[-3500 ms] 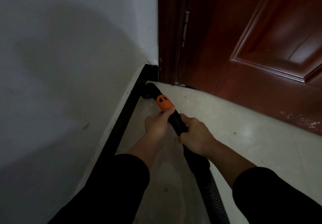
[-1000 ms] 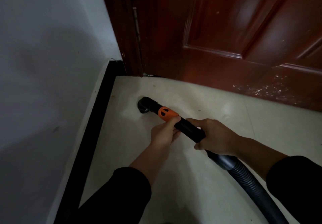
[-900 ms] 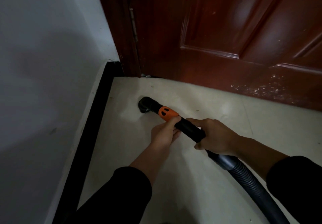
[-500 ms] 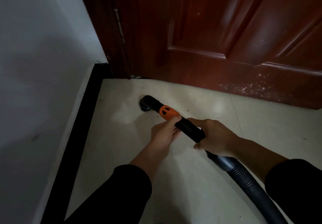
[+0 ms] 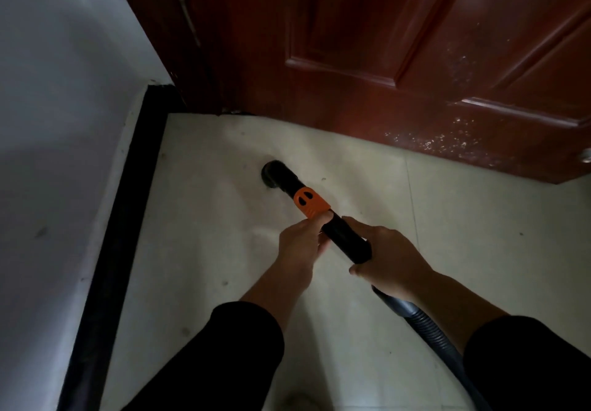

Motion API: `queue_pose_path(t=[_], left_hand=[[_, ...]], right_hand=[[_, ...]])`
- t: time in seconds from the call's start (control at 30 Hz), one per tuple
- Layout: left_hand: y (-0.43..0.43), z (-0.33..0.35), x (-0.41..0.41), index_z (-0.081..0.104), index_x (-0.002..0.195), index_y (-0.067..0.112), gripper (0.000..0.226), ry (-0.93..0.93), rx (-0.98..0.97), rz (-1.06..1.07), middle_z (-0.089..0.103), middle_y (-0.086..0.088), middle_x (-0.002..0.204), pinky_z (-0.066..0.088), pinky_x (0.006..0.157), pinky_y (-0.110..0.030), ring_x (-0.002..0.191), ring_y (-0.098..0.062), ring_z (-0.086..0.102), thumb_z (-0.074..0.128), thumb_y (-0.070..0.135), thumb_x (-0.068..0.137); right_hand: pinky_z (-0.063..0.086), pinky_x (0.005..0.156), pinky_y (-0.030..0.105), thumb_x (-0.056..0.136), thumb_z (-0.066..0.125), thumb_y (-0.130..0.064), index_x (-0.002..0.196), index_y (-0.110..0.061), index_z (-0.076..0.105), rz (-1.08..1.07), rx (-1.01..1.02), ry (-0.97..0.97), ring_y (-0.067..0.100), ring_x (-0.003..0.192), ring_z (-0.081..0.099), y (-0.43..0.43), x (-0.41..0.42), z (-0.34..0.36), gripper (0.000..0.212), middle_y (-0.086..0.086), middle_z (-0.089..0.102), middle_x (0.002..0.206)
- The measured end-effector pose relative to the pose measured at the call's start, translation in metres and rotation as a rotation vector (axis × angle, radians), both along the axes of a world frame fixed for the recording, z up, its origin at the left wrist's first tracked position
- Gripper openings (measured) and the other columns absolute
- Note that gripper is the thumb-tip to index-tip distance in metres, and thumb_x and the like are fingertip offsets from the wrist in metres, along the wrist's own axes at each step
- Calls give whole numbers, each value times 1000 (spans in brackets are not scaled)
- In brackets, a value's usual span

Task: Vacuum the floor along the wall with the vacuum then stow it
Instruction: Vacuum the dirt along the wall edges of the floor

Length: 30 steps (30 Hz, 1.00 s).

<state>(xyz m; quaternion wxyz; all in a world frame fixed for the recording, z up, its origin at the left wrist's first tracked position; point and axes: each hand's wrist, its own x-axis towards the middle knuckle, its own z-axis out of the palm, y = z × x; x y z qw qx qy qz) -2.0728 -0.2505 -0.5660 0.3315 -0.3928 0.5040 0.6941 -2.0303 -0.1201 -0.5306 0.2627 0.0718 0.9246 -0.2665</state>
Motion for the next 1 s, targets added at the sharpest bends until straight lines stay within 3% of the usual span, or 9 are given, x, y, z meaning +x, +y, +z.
queue_pose_path(t=[0.13, 0.27, 0.4, 0.73, 1.0], left_hand=[[5, 9, 23, 69, 87, 10, 9, -60, -10, 1, 73, -8, 96, 55, 78, -22, 87, -11, 69, 73, 18, 84], [11, 16, 45, 68, 101, 7, 20, -141, 1, 33, 73, -9, 102, 54, 80, -22, 93, -13, 69, 72, 17, 85], [22, 27, 63, 67, 108, 3, 24, -211, 4, 78, 72, -11, 108, 54, 87, -25, 101, -17, 68, 69, 16, 88], [22, 36, 100, 62, 112, -1, 24, -272, 29, 121, 69, -14, 110, 49, 94, -29, 104, -19, 65, 63, 11, 92], [-25, 65, 131, 65, 97, 5, 10, -297, -36, 180, 70, -12, 102, 50, 74, -22, 91, -17, 66, 64, 10, 90]], right_hand=[[53, 71, 30, 80, 70, -14, 137, -39, 38, 35, 12, -35, 14, 76, 62, 6, 22, 6, 70, -2, 65, 87], [55, 68, 32, 79, 68, -12, 138, -46, 32, 71, -10, -91, 13, 71, 62, 16, 39, 10, 77, -3, 63, 81], [51, 61, 24, 81, 67, -13, 143, -45, 26, 108, -19, -158, 10, 66, 60, 25, 50, 14, 81, -7, 59, 76], [54, 73, 29, 80, 67, -19, 149, -43, 15, 155, 36, -242, 17, 82, 60, 27, 83, 16, 90, 1, 62, 95], [50, 84, 34, 85, 60, -13, 152, -39, 16, 293, 32, -268, 23, 100, 55, -16, 98, 44, 84, 3, 63, 103]])
